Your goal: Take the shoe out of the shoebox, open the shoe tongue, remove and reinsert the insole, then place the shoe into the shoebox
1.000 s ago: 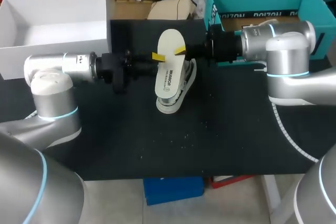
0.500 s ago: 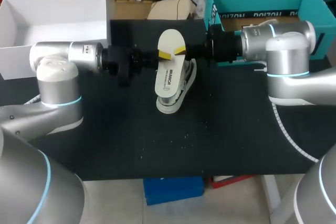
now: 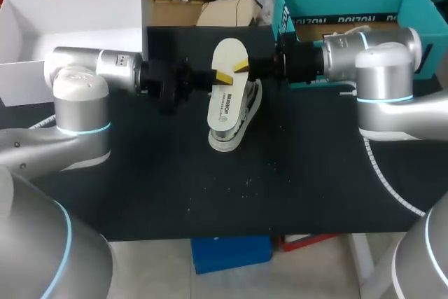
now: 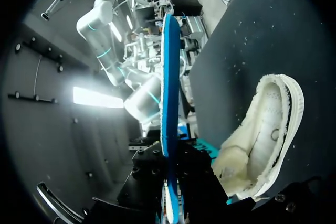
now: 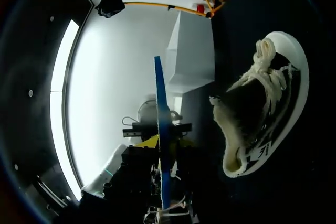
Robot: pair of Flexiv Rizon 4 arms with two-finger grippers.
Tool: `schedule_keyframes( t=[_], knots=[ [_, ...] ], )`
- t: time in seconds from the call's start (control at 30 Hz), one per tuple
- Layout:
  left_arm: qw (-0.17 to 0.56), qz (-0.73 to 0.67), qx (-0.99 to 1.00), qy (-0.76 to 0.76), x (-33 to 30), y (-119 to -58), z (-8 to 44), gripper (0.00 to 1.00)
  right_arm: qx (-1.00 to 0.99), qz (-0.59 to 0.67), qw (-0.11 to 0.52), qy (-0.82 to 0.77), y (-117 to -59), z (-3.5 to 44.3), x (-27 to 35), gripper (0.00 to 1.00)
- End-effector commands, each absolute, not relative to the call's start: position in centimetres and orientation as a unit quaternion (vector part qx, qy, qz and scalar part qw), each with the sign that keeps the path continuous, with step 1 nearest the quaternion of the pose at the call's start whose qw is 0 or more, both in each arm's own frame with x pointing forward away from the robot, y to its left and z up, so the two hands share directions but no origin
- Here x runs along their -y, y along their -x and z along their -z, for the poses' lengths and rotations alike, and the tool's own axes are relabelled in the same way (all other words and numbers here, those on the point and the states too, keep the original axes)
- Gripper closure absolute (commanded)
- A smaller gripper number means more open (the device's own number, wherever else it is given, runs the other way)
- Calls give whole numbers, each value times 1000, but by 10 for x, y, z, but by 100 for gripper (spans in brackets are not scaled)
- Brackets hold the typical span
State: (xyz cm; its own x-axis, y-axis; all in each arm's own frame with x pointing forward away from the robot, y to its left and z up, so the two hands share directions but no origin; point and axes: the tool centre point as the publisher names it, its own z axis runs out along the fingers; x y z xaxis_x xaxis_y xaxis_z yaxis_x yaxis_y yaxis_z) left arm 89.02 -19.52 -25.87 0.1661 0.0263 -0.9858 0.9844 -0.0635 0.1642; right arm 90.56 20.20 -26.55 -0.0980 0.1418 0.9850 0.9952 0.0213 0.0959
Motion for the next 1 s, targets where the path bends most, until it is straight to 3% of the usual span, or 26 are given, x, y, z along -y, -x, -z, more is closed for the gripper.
schedule_keyframes(
  t=[0.03,0.47,1.0],
  knots=[
    [517,456,-463,-557,187,-874,254,100,583,460,420,521,-901,261,-196,0],
    [445,375,-573,-577,154,-816,254,100,655,379,312,575,-879,257,-154,0],
    [432,375,-573,-587,151,-810,255,100,652,375,313,580,-876,255,-149,0]
  ],
)
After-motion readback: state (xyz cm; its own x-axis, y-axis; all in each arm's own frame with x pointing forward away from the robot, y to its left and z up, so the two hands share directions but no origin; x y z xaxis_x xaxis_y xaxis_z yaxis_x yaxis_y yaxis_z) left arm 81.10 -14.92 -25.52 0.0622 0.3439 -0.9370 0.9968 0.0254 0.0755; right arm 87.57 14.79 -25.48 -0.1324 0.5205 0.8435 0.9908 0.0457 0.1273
